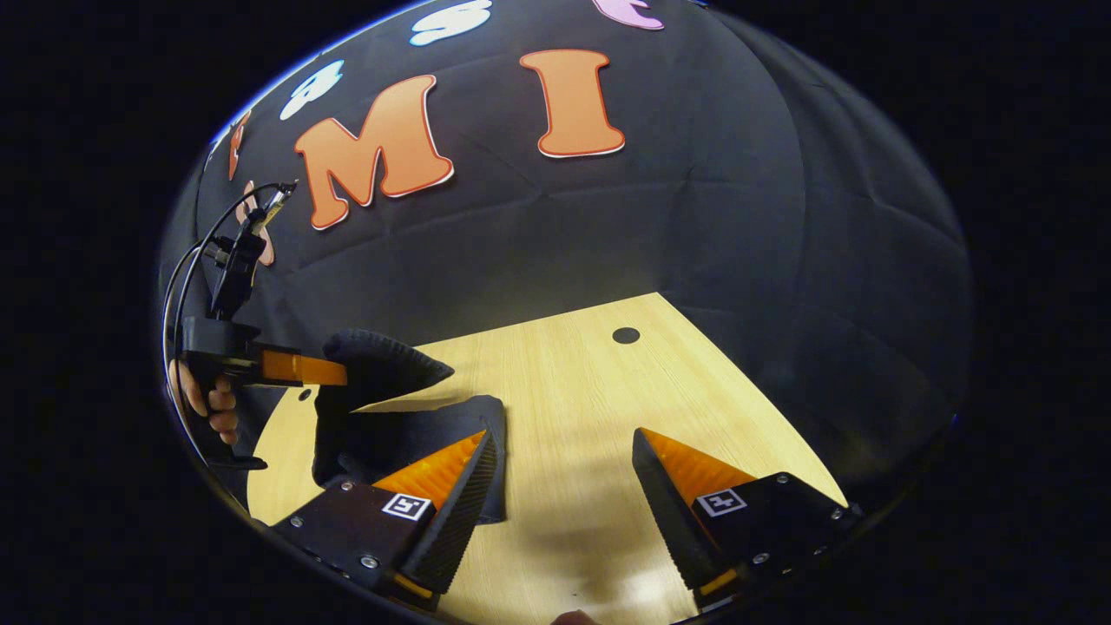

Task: Grasp the waist and the cuffs of the jeans and fold them to make the two legs overlap; first hold the waist and fold one-third of the jeans toward the cuffs, then hold the cuffs and fold the remaining one-third in the same direction to finish folding.

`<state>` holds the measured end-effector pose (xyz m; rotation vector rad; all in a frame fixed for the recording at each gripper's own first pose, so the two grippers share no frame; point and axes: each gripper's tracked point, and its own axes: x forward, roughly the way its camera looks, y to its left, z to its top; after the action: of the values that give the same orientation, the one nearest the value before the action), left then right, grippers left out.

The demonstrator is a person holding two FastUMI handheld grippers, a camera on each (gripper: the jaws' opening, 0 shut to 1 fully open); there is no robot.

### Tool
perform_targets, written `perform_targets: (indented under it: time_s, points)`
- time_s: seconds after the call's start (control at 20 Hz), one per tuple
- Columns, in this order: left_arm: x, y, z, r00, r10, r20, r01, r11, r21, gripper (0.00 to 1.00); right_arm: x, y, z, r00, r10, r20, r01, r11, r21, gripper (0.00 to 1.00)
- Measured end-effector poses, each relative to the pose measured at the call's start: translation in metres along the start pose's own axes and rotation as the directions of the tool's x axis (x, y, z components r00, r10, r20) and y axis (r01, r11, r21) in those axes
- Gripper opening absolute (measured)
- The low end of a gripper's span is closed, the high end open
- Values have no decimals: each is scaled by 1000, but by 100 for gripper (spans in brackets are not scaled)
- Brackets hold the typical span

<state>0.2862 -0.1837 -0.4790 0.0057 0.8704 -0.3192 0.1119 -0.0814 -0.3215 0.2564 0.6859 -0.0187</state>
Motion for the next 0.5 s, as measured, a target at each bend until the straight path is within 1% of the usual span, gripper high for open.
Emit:
perform_targets:
  time_s: [0.15,0.3,0.45,0.5]
  points:
    - [12,-20,-24,999,-13,-48,14,999,31,6,-2,-8,0,1000,2,-9,-2,1000,9,96]
    - [18,-31,-47,996,-5,-91,13,996,87,6,-1,-2,-2,1000,16,-18,-16,1000,-1,96]
    - [25,-37,-78,985,17,-170,10,987,158,6,-1,6,-4,999,33,-21,-34,999,-9,97]
    - [27,-38,-90,981,13,-194,23,983,183,7,-2,8,-4,999,33,-21,-34,999,-14,97]
